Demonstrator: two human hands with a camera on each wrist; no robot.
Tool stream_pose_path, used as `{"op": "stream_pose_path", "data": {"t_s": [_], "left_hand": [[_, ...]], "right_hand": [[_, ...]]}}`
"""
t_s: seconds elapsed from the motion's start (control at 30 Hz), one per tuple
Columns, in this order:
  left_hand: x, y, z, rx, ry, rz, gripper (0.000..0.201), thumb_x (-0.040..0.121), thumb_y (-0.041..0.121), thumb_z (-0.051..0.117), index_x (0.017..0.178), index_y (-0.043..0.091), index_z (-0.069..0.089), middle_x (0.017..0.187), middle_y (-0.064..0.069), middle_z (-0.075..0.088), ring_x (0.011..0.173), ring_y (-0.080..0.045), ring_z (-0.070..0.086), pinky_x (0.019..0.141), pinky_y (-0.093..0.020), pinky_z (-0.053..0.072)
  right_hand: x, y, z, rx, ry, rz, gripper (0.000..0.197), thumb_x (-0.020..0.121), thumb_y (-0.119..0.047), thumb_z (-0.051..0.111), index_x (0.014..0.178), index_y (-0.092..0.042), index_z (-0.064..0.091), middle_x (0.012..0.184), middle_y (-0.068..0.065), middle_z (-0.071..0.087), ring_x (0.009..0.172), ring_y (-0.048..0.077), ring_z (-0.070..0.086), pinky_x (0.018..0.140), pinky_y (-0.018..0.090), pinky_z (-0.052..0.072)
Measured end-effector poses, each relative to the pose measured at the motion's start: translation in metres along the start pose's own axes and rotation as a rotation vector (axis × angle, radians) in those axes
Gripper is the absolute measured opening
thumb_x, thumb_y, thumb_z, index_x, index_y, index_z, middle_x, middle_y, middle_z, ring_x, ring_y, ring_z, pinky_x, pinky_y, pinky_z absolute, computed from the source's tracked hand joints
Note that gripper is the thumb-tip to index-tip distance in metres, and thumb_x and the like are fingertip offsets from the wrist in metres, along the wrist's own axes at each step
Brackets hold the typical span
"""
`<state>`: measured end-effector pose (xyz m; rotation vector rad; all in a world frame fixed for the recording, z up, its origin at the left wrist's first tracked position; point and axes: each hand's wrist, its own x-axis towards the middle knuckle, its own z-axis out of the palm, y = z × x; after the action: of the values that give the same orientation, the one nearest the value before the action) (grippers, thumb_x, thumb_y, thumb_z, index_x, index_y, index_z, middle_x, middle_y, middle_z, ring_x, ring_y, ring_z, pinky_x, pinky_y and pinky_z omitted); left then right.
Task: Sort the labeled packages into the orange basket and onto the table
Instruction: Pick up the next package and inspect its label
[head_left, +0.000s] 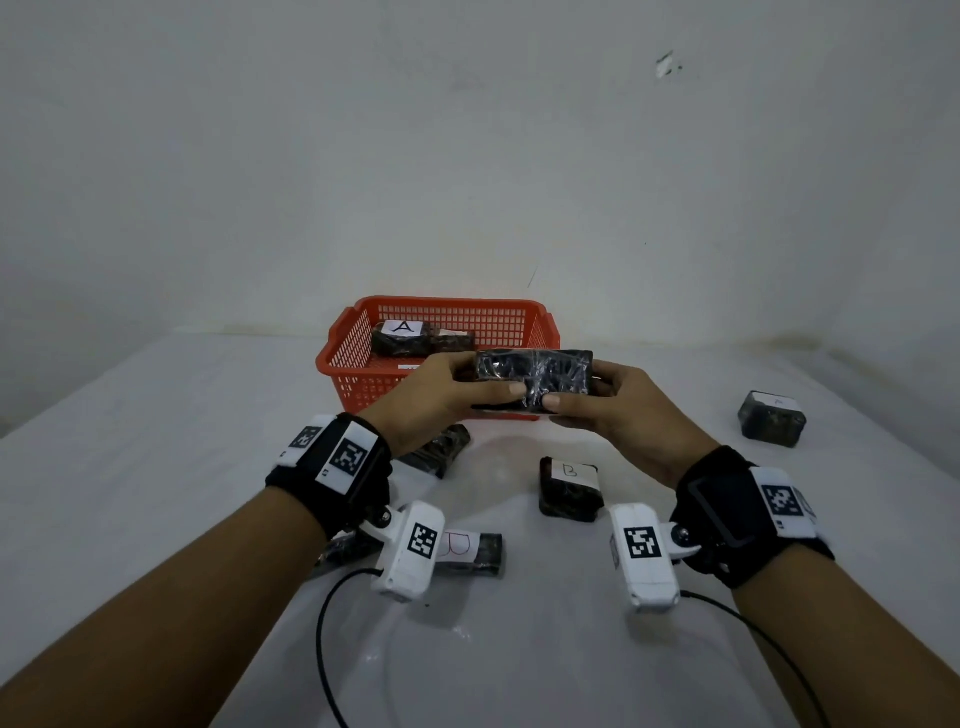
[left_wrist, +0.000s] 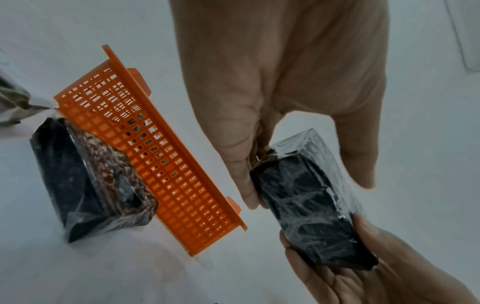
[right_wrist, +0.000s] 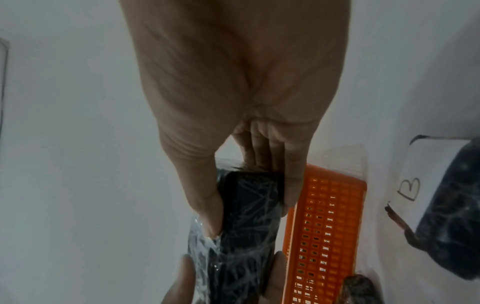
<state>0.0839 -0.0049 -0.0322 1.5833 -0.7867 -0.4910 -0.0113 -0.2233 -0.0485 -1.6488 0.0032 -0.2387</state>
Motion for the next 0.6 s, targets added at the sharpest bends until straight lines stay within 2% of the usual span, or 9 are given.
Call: {"op": "stream_pose_path", "data": {"t_s": [0.07,0.13,0.2,0.27,0.33,0.43,0.6], "left_hand": [[-0.002,0.001,0.000,0.074,0.045,0.025,0.035,0.090,0.015,0.078,0.123,0.008,0.070,0.118,-0.007,0.077,0.112,-0.023,0.073,0.107,-0.044,0.053],[-0.003,0.002,-0.001,0.123,0.074,0.033,0.036,0.088,0.014,0.080,0.122,0.010,0.071,0.115,-0.005,0.078,0.109,-0.019,0.074,0.107,-0.043,0.054],[-0.003,0.003,0.000,0.123,0.066,0.032,0.040,0.086,0.014,0.082,0.125,0.012,0.070,0.117,-0.003,0.078,0.110,-0.018,0.074,0.108,-0.043,0.053],[-0.004,0.004,0.000,0.122,0.040,0.028,0.043,0.087,0.018,0.082,0.128,0.014,0.069,0.120,-0.002,0.077,0.114,-0.018,0.072,0.110,-0.043,0.051],[-0.006,0.004,0.002,0.110,0.033,0.040,0.040,0.090,0.021,0.078,0.128,0.014,0.069,0.121,-0.003,0.076,0.114,-0.019,0.072,0.109,-0.042,0.051],[-0.007,0.004,0.004,0.134,0.098,0.077,0.033,0.092,0.016,0.076,0.124,0.010,0.071,0.116,-0.004,0.078,0.108,-0.018,0.074,0.106,-0.040,0.055],[-0.007,0.005,0.006,0.127,0.095,0.091,0.029,0.092,0.017,0.076,0.121,0.011,0.073,0.113,-0.003,0.079,0.106,-0.016,0.075,0.096,-0.028,0.058]], "right_hand": [[0.000,-0.002,0.000,-0.003,-0.012,0.005,0.049,0.083,-0.012,0.084,0.129,-0.010,0.069,0.121,0.008,0.078,0.115,0.024,0.074,0.099,0.034,0.059],[0.000,-0.004,0.003,-0.011,-0.011,0.001,0.049,0.082,-0.023,0.084,0.128,-0.012,0.071,0.119,0.008,0.078,0.114,0.024,0.074,0.101,0.037,0.058],[0.000,-0.004,0.005,-0.036,0.036,-0.021,0.044,0.086,-0.029,0.083,0.125,-0.012,0.073,0.115,0.007,0.080,0.110,0.024,0.076,0.103,0.043,0.058],[-0.001,-0.003,0.007,-0.046,0.088,-0.049,0.039,0.089,-0.027,0.081,0.123,-0.011,0.074,0.112,0.006,0.080,0.107,0.022,0.077,0.102,0.043,0.059],[-0.004,-0.003,0.008,-0.022,0.106,-0.062,0.038,0.090,-0.026,0.079,0.124,-0.010,0.074,0.113,0.007,0.080,0.107,0.022,0.077,0.101,0.043,0.059],[-0.007,-0.002,0.009,-0.027,0.092,-0.080,0.038,0.088,-0.022,0.081,0.123,-0.011,0.074,0.113,0.006,0.080,0.107,0.021,0.077,0.101,0.039,0.059],[-0.009,0.000,0.011,-0.050,0.100,-0.121,0.041,0.084,-0.014,0.084,0.123,-0.010,0.073,0.114,0.003,0.080,0.107,0.016,0.076,0.094,0.027,0.060]]}}
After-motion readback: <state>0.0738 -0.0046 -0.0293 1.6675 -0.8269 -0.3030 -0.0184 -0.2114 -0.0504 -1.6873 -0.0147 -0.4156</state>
